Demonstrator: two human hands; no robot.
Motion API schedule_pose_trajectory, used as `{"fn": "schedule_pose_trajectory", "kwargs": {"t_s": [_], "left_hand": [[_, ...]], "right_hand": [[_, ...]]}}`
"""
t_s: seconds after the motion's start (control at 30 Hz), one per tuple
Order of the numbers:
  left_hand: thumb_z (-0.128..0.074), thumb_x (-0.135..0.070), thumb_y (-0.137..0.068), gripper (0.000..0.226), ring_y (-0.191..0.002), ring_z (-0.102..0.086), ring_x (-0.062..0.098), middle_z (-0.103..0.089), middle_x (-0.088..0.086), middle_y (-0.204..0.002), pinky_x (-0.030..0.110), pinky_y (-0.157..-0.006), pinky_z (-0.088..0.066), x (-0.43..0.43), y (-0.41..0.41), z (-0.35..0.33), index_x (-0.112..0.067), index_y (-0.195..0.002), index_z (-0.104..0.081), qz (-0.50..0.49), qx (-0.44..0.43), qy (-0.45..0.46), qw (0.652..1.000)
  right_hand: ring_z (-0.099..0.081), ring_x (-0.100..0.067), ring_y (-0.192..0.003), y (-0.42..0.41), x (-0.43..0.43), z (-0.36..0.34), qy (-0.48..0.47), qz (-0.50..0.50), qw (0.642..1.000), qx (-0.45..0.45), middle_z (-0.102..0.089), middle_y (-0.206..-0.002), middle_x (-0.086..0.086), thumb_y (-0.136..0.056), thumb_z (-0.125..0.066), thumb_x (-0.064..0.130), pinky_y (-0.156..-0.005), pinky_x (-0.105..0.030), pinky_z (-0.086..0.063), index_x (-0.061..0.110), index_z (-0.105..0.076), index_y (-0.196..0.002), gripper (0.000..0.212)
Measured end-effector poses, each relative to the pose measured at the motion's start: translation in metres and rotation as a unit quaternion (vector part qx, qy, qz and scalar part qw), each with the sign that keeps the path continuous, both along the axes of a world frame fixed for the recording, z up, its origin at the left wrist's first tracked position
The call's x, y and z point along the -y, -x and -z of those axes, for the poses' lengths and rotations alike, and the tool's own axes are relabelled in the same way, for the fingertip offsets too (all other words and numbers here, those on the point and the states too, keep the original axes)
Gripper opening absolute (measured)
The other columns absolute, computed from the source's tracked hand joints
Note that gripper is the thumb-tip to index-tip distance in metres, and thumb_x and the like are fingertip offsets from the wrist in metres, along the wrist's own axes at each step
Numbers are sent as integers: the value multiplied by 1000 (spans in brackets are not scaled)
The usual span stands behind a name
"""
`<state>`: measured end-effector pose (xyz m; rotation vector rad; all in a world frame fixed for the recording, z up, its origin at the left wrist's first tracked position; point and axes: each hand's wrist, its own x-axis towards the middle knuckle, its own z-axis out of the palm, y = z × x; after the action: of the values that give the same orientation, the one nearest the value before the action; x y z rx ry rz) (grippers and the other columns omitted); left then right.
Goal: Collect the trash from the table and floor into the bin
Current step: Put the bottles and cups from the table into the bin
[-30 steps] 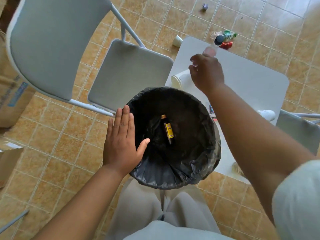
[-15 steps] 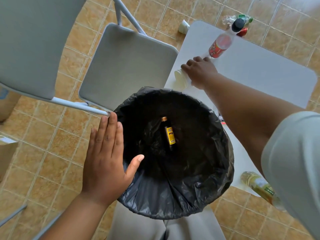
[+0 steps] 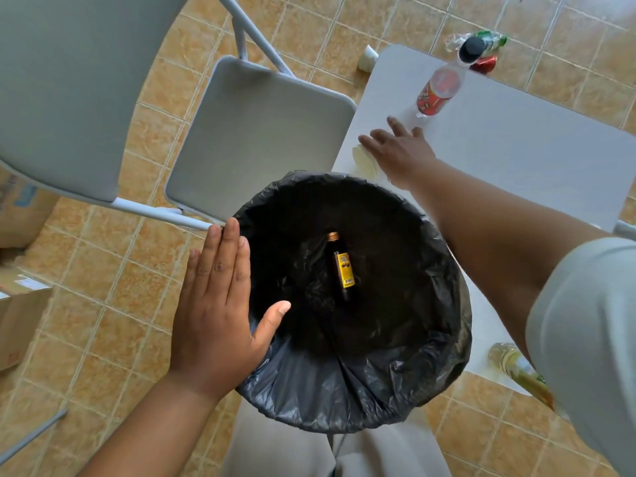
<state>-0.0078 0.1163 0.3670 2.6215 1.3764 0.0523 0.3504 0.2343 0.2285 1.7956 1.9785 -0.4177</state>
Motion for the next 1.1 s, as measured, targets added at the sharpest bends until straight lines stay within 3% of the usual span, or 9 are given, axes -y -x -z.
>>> {"fn": "schedule_pose_trajectory", "kwargs": {"t_s": [0.13, 0.37, 0.5, 0.7, 0.77, 0.83, 0.93, 1.0, 1.1], "left_hand": [[-44, -56, -97, 86, -153, -10, 36, -13, 19, -165, 57, -121, -18, 0, 1, 2, 5, -154, -21, 0, 9, -6, 1000], [-45, -55, -97, 86, -154, -9, 35, -13, 19, -165, 56, -122, -17, -1, -1, -1, 5, -154, -22, -1, 7, -6, 1000], [-43, -55, -97, 86, -154, -8, 34, -13, 19, -165, 55, -122, -16, -3, -6, -5, 5, -154, -23, -2, 0, -7, 1000], [-39, -58, -97, 86, -155, -3, 30, -8, 16, -167, 52, -123, -14, -8, -16, -9, 2, -155, -19, -10, -33, 5, 999], [-38, -58, -98, 86, -155, -3, 31, -8, 17, -167, 52, -123, -13, -8, -20, -9, 3, -155, -19, -13, -38, 8, 999], [-38, -57, -98, 85, -155, -3, 32, -8, 17, -166, 51, -124, -13, -7, -25, -10, 3, -155, -20, -16, -38, 14, 999], [-36, -57, -98, 85, -155, -2, 30, -6, 16, -167, 51, -124, -12, -7, -36, -12, 2, -156, -18, -23, -35, 31, 999], [-34, -57, -98, 84, -155, -1, 29, -5, 15, -167, 51, -124, -11, -9, -45, -12, 1, -156, -17, -25, -33, 36, 999], [-28, -59, -99, 83, -155, 1, 28, -3, 13, -168, 49, -125, -9, -11, -54, -10, -2, -157, -14, -23, -36, 32, 999]], "right_hand": [[-44, -41, -127, -3, 5, 5, -40, 14, 999, -28, -50, -132, -16, -89, -62, 2, -87, -58, -47, 14, -42, -137, 53], [-42, -42, -132, -19, 28, -14, -119, 149, 968, -161, -46, -147, -13, -80, -80, 16, -95, -61, -46, 16, -39, -146, 78], [-47, -37, -131, -13, 45, -71, -241, 284, 886, -276, -48, -147, -14, -79, -81, 23, -108, -44, -40, 10, -40, -148, 82], [-60, -12, -120, 31, 110, -190, -434, 346, 721, -415, -59, -138, 0, -79, -83, 39, -92, -28, -55, 6, -37, -146, 88], [-62, -5, -111, 58, 135, -206, -412, 356, 705, -455, -61, -129, 8, -79, -83, 38, -87, -22, -55, 7, -37, -146, 87], [-64, -4, -108, 85, 155, -202, -333, 378, 720, -477, -61, -122, 13, -75, -83, 38, -89, -24, -55, 14, -41, -143, 84], [-54, -21, -129, 114, 168, -173, -167, 432, 768, -442, -55, -141, -5, -77, -82, 38, -109, -31, -43, 15, -36, -150, 90], [-49, -29, -135, 124, 171, -151, -73, 461, 787, -403, -48, -149, -13, -81, -79, 38, -103, -27, -36, 15, -24, -156, 96], [-51, -31, -132, 129, 168, -123, 34, 484, 788, -378, -48, -149, -14, -90, -71, 35, -96, -34, -46, 18, -9, -160, 96]]}}
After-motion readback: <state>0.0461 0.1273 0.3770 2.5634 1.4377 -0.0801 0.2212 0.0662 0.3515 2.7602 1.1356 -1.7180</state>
